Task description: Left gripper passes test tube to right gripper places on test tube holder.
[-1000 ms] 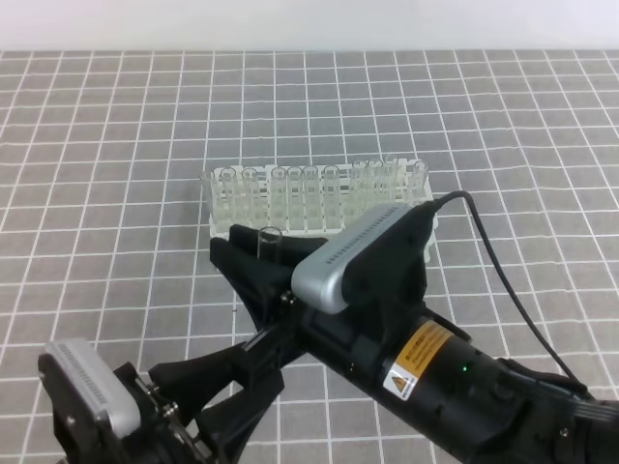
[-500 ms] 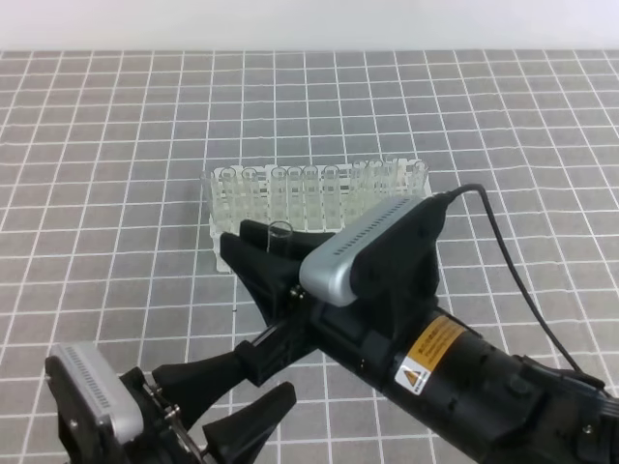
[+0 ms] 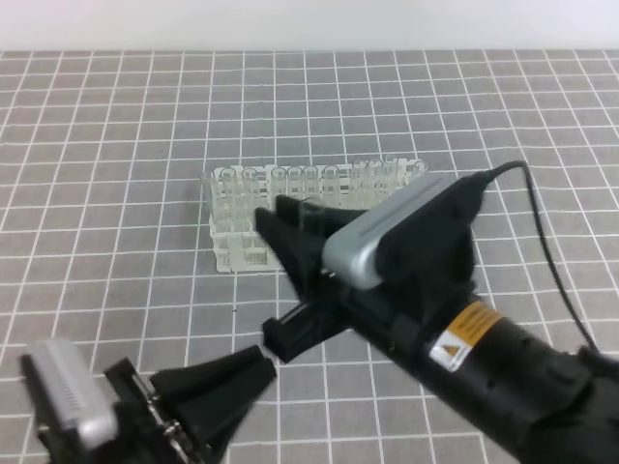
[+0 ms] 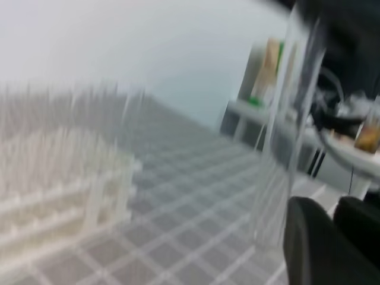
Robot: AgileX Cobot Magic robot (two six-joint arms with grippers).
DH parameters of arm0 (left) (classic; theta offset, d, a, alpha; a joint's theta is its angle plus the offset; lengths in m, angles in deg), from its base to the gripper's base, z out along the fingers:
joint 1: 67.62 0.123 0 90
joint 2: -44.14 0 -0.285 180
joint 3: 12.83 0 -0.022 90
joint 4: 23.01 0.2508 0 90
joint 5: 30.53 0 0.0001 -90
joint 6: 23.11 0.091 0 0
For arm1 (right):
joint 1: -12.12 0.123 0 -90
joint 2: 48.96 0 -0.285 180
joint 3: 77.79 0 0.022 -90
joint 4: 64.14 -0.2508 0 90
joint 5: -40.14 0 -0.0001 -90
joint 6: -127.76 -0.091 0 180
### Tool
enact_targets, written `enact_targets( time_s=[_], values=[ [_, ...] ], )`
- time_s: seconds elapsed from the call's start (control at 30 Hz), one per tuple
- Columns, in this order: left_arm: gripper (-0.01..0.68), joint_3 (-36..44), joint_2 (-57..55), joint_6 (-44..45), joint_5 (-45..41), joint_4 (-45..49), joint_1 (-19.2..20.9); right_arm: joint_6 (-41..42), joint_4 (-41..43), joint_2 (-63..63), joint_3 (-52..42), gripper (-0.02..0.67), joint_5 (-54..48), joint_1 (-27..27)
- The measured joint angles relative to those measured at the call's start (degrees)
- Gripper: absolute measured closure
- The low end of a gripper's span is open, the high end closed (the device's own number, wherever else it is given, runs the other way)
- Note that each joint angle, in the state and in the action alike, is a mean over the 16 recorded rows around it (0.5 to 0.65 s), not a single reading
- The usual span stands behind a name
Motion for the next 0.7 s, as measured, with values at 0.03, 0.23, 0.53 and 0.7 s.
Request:
enact_targets(
  time_s=[0.03,0.23,0.53,0.7],
  values=[
    [0.664,0.0,1.3,0.0,-0.9,0.0,0.0,0.7,-0.6,-0.4,0.0,0.64,-0.4,0.0],
    [0.671,-1.5,12.5,0.0,-13.3,0.0,0.0,3.6,-3.3,-2.3,0.0,0.64,-3.0,0.0],
    [0.673,-8.0,34.4,1.4,-47.7,1.3,0.0,4.0,-3.9,-3.1,0.0,0.64,-5.3,0.0],
    [0.673,-11.1,46.8,2.2,-66.3,2.2,0.0,4.0,-4.0,-3.1,0.0,0.64,-5.9,0.0]
  ],
)
